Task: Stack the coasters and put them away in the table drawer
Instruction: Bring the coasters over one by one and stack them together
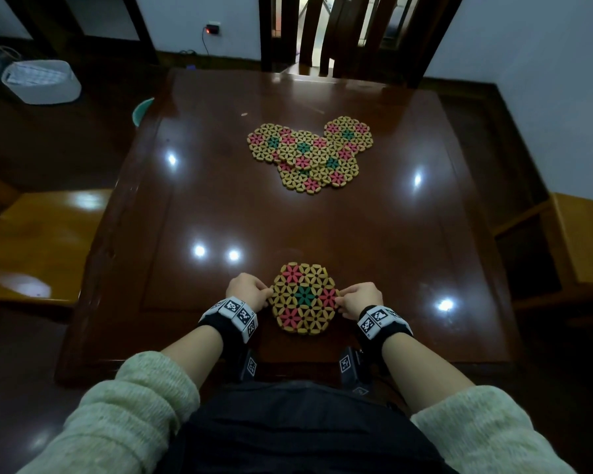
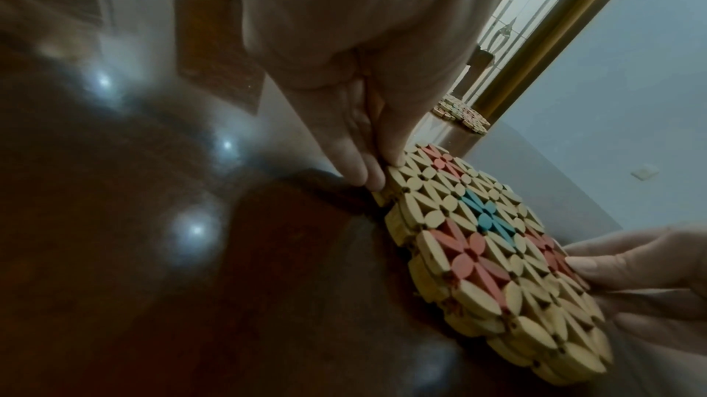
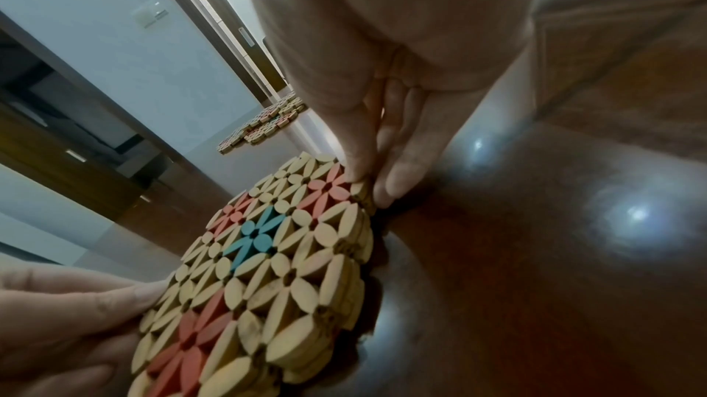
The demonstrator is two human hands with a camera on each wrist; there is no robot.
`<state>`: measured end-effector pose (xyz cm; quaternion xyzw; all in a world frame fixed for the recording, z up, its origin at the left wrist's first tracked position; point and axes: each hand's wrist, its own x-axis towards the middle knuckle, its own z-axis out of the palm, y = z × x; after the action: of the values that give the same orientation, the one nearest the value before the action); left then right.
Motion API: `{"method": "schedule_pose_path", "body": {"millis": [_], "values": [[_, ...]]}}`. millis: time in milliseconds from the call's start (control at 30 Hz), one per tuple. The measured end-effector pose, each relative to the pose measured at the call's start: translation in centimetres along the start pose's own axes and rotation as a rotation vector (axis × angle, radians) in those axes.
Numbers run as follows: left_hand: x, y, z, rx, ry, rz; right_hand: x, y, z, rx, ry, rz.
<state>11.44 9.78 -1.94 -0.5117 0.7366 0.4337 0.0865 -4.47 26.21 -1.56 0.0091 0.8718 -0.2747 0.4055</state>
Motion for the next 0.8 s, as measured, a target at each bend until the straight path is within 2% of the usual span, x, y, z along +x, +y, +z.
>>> {"method": "schedule_pose_path", "body": {"millis": [667,800], "values": [[-0.04,-0.13,0.04,-0.123,-0.040,-0.094,-0.05,-0.31,0.02,-0.015,0.032,0.002],[-0.05,-0.17,0.07,-0.162,-0.046,-0.111,0.26,-0.23,-0.05,0.002,0.001,0.007]]}}
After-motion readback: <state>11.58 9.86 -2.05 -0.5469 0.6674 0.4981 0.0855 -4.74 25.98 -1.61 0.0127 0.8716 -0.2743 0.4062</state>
